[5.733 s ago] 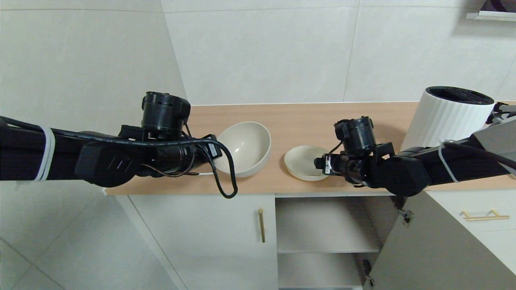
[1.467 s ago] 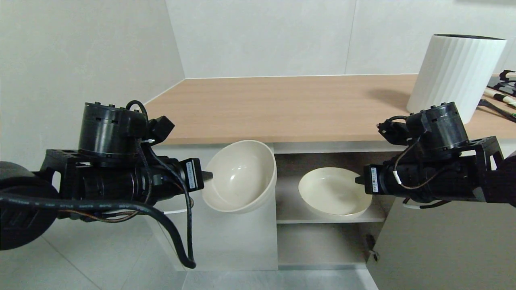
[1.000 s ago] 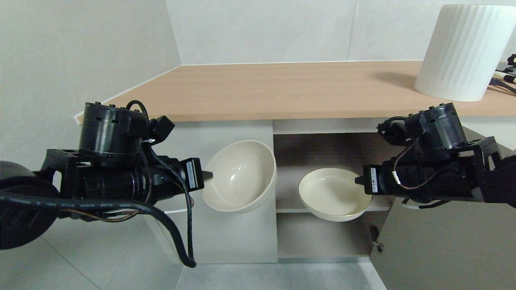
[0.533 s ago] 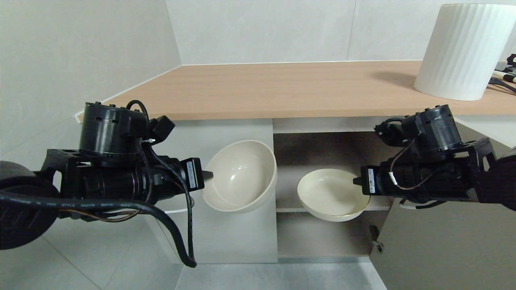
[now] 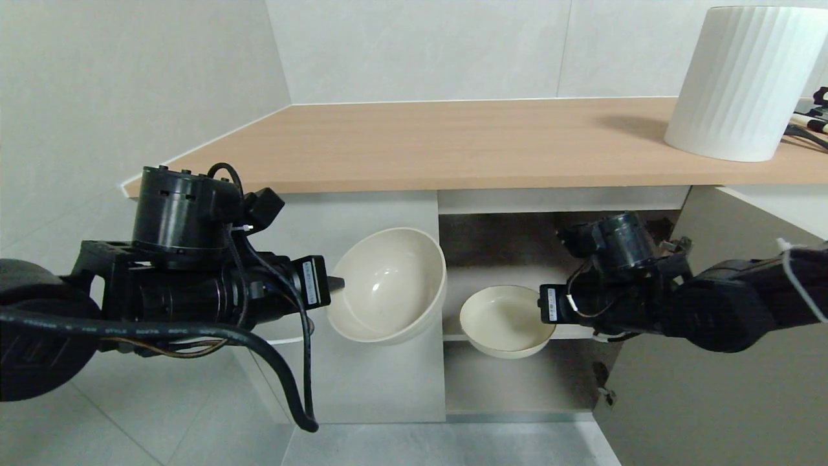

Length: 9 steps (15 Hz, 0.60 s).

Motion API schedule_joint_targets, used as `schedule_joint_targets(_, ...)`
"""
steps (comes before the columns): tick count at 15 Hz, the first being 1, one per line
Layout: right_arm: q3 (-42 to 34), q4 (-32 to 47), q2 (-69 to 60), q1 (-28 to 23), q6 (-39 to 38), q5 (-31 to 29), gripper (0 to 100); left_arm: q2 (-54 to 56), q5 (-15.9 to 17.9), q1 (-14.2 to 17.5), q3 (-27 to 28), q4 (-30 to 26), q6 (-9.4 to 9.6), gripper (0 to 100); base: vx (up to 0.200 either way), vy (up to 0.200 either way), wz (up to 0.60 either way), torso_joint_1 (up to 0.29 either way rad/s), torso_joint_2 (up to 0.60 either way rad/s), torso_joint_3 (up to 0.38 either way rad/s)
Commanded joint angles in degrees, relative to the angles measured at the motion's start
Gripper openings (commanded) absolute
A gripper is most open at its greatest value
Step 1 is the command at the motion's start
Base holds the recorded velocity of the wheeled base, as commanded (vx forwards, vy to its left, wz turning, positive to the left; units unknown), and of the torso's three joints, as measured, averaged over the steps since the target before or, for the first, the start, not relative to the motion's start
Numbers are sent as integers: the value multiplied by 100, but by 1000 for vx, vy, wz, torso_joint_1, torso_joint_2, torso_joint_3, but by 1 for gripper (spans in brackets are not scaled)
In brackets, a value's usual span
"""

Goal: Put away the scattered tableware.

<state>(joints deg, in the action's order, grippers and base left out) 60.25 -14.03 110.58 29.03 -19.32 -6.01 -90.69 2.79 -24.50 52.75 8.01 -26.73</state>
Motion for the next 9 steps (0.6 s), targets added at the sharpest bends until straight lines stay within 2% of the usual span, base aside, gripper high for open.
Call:
schedule_joint_targets(1,22,-715,1150,-99,-37,-304,0,-37,2,-2,-10,-1,2,0,0,0,0,0,0,0)
schedule_joint_targets(4,128,-1524,1783,-257,-72,-506,0,-72,2,-11,-10,-1,2,0,0,0,0,0,0,0)
schedule_joint_targets(9,840,-1506,2512,-521,-476,-796,0,-90,2,-11,-1,-1,2,0,0,0,0,0,0,0)
